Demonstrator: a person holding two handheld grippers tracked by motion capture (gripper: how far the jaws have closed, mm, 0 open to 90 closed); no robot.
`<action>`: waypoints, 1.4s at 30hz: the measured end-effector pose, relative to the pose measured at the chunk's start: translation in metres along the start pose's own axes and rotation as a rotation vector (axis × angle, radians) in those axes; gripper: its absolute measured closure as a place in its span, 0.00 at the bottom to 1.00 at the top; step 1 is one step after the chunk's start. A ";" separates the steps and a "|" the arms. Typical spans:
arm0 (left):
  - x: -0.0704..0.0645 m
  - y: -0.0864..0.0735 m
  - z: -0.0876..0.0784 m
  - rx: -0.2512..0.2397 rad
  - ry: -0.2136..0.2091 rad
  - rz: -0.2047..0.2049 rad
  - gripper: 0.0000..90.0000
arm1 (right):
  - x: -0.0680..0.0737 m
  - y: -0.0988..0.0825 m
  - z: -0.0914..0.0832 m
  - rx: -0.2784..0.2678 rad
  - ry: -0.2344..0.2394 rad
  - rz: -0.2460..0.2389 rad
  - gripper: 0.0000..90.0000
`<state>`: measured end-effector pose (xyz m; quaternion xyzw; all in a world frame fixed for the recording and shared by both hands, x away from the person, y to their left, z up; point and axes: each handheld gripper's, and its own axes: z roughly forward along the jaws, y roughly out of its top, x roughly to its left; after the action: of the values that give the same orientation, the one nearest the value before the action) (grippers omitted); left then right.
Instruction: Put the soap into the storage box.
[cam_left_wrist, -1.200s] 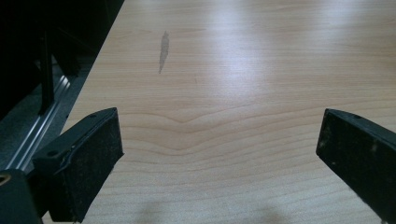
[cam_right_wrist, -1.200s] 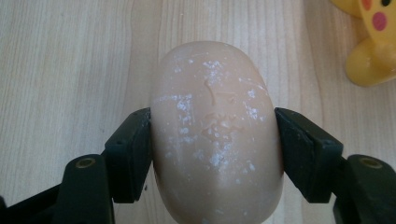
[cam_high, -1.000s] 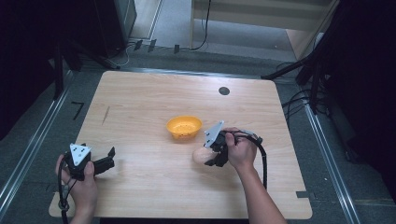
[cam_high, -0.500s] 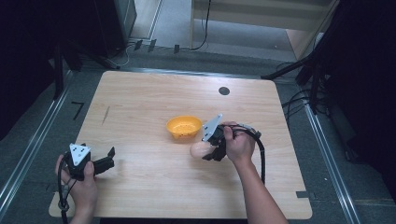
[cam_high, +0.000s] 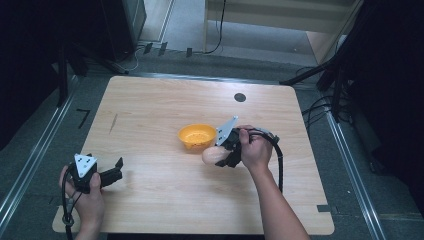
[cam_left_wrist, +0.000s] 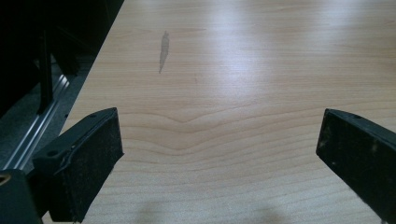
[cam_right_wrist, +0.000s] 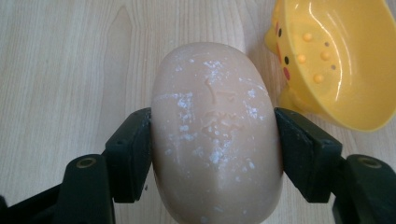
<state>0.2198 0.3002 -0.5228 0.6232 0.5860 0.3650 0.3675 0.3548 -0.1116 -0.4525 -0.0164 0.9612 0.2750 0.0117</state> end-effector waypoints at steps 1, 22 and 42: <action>0.000 0.000 0.000 0.000 -0.001 0.001 0.01 | -0.001 0.000 0.000 -0.004 0.001 0.002 0.37; 0.000 0.000 0.000 -0.002 -0.005 -0.004 0.01 | -0.024 0.015 -0.002 -0.047 -0.012 0.022 0.37; 0.001 0.000 0.000 -0.004 -0.009 -0.008 0.01 | -0.048 0.033 0.012 -0.039 -0.009 0.030 0.37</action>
<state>0.2195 0.3015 -0.5228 0.6217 0.5861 0.3620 0.3728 0.4016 -0.0766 -0.4436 -0.0007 0.9558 0.2938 0.0116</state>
